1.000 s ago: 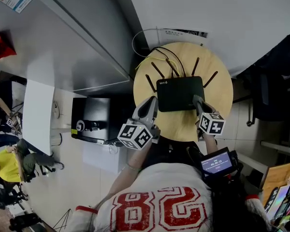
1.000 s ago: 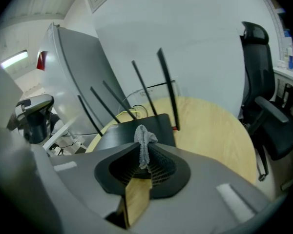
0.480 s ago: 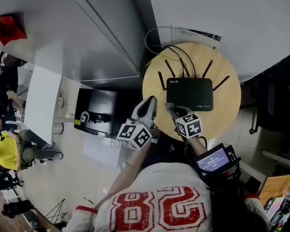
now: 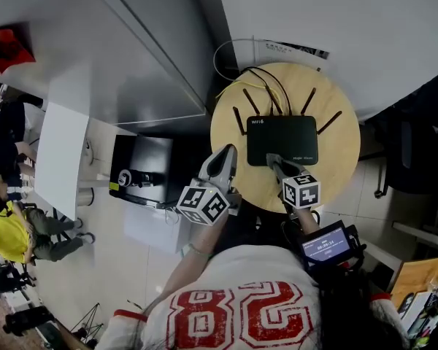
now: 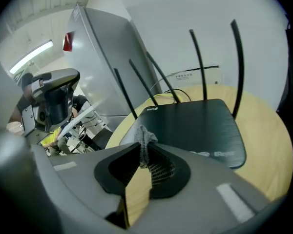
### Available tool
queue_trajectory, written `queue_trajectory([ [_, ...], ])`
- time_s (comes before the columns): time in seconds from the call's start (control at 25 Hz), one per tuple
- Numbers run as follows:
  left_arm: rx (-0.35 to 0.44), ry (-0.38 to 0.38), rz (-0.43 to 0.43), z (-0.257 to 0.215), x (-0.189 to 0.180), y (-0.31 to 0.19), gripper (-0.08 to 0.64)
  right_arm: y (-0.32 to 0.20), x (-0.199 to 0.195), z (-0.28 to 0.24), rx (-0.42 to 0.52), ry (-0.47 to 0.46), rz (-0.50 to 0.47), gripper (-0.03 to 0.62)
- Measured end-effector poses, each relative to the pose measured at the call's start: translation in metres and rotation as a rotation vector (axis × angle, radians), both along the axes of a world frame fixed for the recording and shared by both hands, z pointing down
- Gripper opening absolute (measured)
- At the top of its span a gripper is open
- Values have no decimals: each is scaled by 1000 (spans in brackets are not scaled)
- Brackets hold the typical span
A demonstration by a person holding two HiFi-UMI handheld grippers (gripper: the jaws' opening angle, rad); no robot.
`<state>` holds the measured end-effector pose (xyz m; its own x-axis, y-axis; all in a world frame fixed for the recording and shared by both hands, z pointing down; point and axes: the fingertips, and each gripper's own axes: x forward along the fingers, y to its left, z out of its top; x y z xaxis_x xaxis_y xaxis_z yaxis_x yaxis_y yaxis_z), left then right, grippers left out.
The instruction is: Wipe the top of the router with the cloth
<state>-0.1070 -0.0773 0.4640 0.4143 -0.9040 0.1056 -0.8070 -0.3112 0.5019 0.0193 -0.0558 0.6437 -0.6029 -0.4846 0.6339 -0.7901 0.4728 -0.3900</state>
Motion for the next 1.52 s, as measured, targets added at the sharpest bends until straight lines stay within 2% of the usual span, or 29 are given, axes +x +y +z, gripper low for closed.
queue_trajectory([
  [0.36,3,9,106,1,48,-10,-5,-7,103,2,-5,17,266,41],
  [0.52,3,8,125,1,61,-14,-5,-7,134,4,-10,20,336,41],
  [0.76,3,2,121,1,71,-18,-5,-20,150,-6,14,-23,341,41],
  [0.92,-5,-14,92,2,64,-17,-5,-47,176,-4,43,6,357,41],
  [1.08,-12,-27,41,3,52,-17,-5,-74,186,2,70,51,290,41],
  [1.28,-19,-40,-6,3,40,-14,-5,-91,175,12,90,85,172,41],
  [1.52,-29,-50,-13,5,40,-12,-5,-94,171,20,86,72,158,41],
])
